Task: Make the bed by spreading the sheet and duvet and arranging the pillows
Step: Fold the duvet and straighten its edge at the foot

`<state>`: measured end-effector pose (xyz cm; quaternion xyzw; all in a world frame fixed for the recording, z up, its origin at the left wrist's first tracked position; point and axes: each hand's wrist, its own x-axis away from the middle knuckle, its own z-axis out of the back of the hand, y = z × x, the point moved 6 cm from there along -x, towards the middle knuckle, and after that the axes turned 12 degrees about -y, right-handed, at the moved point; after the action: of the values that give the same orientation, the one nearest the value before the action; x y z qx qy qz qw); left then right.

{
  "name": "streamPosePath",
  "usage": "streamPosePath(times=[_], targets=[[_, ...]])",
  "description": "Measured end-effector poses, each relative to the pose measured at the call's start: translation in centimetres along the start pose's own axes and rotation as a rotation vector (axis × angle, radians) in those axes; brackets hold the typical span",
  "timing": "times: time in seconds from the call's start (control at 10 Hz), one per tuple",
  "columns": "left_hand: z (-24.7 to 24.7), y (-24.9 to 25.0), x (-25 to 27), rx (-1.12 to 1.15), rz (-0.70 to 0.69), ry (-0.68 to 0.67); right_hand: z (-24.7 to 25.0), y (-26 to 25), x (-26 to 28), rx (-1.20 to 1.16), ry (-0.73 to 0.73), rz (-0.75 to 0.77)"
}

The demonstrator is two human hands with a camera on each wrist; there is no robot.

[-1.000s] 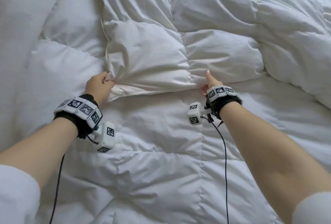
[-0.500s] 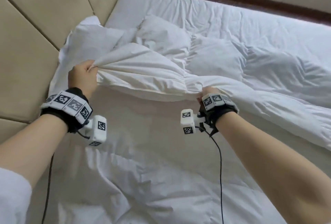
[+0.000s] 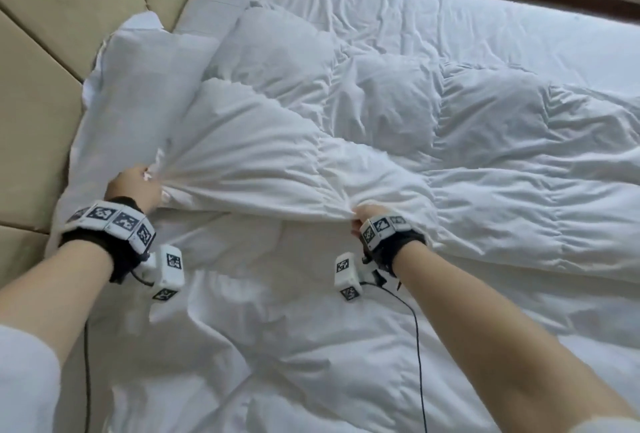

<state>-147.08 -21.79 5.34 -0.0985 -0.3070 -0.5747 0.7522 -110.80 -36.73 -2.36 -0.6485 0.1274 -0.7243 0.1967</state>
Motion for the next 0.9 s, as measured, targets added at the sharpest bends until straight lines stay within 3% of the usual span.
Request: streamPosePath(times=[0.1,0.3,0.4,0.5,0.6,0.7,0.8,0.9], targets=[[2.6,0.9,1.7,0.029,-0.061,0.078,2.3,-2.5,0.6,-0.095,0.091,0.053],[4.7,-0.4,5.1,0.102,-0.177,0.141,2.4,-4.5,7.1,-0.486,0.19,0.16],[2.7,-3.7,6.0,0.083,-0.131,0.101,1.1,-1.5,6.1,-0.428,0.214,0.075],[0.0,-6.7,6.5,0.062,-0.037,0.019,-1.7,2.1,7.3,-0.335,0.106,0.03],[-0.7,-6.4,6.7,0.101,0.03,-0.013,-1.5,4.3,9.2,-0.372,0.063,0.019],[-1.2,-2.9,8.4,0.144,0.039,0.109,2.0,6.3,11.6,-0.414,0.109,0.09],[-2.4,2.8,11.9,0.106,-0.079,0.274,7.1,9.1,15.1,-0.451,0.26,0.126],[-4.4,8.8,14.6,-0.03,-0.238,0.248,11.6,12.8,18.8,-0.509,0.357,0.153]])
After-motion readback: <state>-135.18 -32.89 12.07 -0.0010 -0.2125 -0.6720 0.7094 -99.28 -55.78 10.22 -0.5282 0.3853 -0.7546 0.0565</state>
